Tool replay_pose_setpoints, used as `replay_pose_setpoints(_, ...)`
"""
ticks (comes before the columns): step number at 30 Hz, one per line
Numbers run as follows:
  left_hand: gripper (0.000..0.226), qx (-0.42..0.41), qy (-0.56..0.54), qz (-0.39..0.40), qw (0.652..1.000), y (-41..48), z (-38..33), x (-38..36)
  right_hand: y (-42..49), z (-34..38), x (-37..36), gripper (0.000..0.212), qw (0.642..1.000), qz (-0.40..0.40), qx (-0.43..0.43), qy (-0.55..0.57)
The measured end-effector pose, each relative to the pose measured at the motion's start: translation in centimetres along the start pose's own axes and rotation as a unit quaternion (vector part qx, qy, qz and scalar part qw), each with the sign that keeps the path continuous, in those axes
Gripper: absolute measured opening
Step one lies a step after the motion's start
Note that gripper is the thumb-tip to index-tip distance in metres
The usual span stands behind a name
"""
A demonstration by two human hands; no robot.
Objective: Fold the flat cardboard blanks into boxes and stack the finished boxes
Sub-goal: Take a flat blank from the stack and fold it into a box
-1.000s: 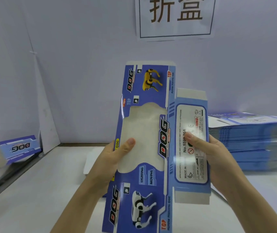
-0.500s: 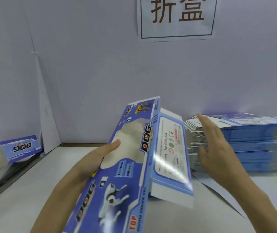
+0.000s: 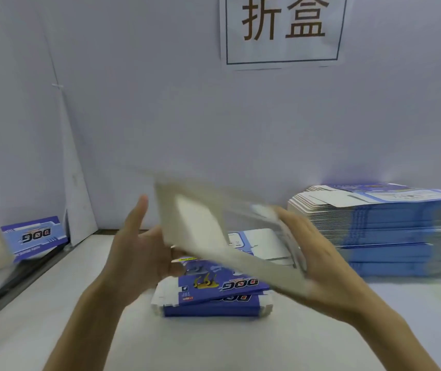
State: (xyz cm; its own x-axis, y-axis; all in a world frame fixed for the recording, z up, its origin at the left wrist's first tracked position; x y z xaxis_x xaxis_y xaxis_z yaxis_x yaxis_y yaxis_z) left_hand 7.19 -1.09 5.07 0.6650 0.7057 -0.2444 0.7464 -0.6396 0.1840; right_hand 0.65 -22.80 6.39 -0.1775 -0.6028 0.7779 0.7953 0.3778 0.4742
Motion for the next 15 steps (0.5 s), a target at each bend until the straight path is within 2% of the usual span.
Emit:
replay_pose_setpoints(1, 0.067, -0.018, 0.040, 0.018, 0.999, 0.1, -0.5, -1.2, 0.0, -0.1, 0.2, 0.067, 0.999, -0.036, -0.015, 0.031)
replay_pose_setpoints(2, 0.078, -0.033, 0.086, 0.032, 0.995, 0.3, -0.9, -2.0, 0.0, -0.3, 0.3, 0.063, 0.995, -0.061, -0.033, 0.075)
replay_pose_setpoints(3, 0.102, -0.044, 0.134, 0.024, 0.990, 0.6, -1.1, -2.4, 0.0, -0.5, 0.3, 0.063, 0.987, -0.072, -0.042, 0.135)
replay_pose_setpoints(4, 0.124, -0.051, 0.178, 0.010, 0.983, 0.8, -1.2, -2.8, 0.0, -0.8, 0.1, 0.061, 0.977, -0.067, -0.040, 0.198)
replay_pose_setpoints(5, 0.135, -0.063, 0.223, 0.012, 0.973, 0.8, -1.3, -3.5, 0.0, -0.8, -0.1, 0.059, 0.968, -0.057, -0.026, 0.242)
replay_pose_setpoints(6, 0.134, -0.070, 0.274, 0.011, 0.959, 0.9, -1.2, -4.1, 0.0, -0.5, -0.3, 0.056, 0.964, -0.042, -0.012, 0.264)
replay_pose_setpoints(9, 0.105, -0.098, 0.296, -0.014, 0.950, 0.8, 0.0, -4.2, 0.3, 0.1, -0.8, 0.057, 0.962, -0.019, -0.003, 0.273)
replay_pose_setpoints(13, 0.030, -0.157, 0.261, -0.049, 0.951, 0.6, -0.4, -4.4, 0.2, -0.3, -0.3, 0.073, 0.963, -0.073, -0.020, 0.260)
replay_pose_setpoints(15, 0.021, -0.173, 0.222, -0.077, 0.956, 0.1, -0.7, -4.2, 0.0, -0.9, 0.5, 0.086, 0.953, -0.096, -0.040, 0.283)
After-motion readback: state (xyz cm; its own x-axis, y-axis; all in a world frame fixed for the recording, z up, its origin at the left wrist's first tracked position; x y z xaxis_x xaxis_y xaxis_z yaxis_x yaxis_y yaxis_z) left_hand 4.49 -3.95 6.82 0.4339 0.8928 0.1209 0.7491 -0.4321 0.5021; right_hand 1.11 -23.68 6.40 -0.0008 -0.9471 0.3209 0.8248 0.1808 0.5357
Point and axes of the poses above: each hand's wrist, its own y-axis towards the middle knuckle, its own x-axis out of the back of the hand, z = x × y, the point moved 6 cm from there along y, towards the middle knuckle, and after that the axes turned 13 degrees about z, right-handed, at the moved point
